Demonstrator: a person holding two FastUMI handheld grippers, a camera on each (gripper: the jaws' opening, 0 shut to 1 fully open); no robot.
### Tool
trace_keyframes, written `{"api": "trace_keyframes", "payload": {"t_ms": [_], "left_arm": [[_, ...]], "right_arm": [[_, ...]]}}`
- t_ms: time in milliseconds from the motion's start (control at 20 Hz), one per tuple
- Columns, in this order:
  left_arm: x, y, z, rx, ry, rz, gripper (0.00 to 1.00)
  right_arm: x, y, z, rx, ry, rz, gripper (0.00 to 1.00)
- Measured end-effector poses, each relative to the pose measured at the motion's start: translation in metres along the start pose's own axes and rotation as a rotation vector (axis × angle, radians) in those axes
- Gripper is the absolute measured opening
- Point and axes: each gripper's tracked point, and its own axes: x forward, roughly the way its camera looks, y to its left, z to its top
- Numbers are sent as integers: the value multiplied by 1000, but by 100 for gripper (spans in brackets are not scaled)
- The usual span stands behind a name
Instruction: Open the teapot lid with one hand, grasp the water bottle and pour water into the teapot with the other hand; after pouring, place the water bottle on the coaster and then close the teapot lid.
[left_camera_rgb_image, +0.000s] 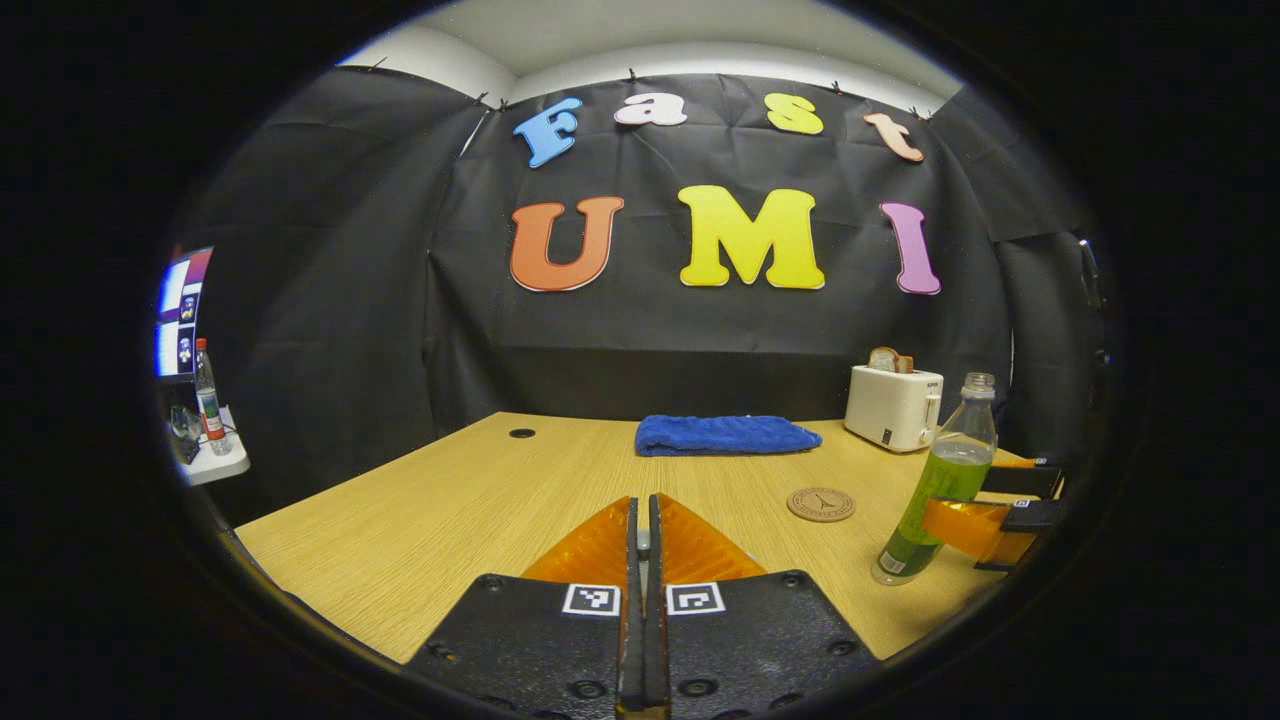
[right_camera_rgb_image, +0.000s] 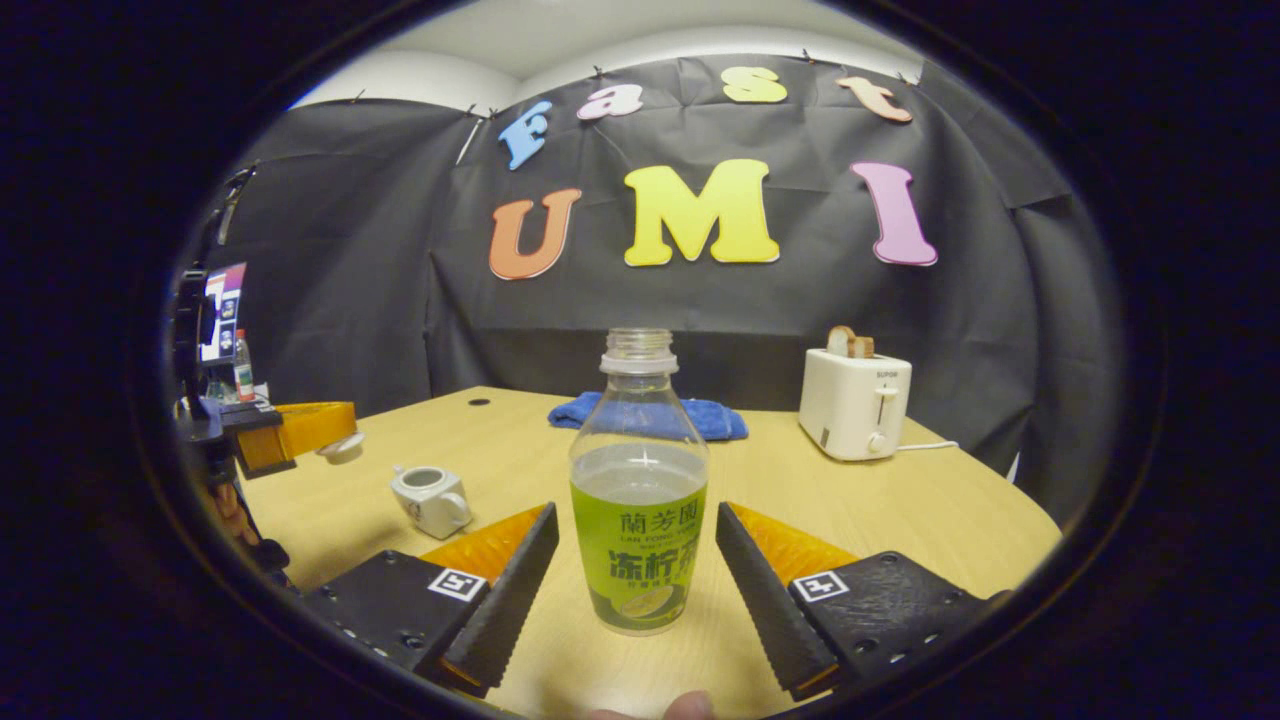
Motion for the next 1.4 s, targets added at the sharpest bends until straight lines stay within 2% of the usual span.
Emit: {"api": "trace_keyframes", "payload": {"t_ms": [150, 300, 450, 600, 900, 1200, 1400], "left_arm": [[-1, 4, -3, 2, -1, -2, 3], [1, 8, -4, -12, -1, -6, 3], [0, 14, -7, -23, 6, -8, 3], [-1, 20, -4, -27, 0, -6, 3], [-5, 46, 7, -39, -22, 16, 3], [-3, 67, 1, -45, -8, 32, 3], [-4, 84, -4, -53, 15, 48, 3]], "right_arm": [[4, 0, -2, 4, 4, -18, 96], [6, 2, 5, -3, -8, -29, 80], [12, 11, 9, -83, 11, 3, 73], [21, 18, 20, -222, 35, 31, 73], [48, 42, 15, -543, 163, 127, 70], [67, 69, 12, -870, 181, 169, 71], [80, 81, 12, -1102, 151, 155, 70]]}}
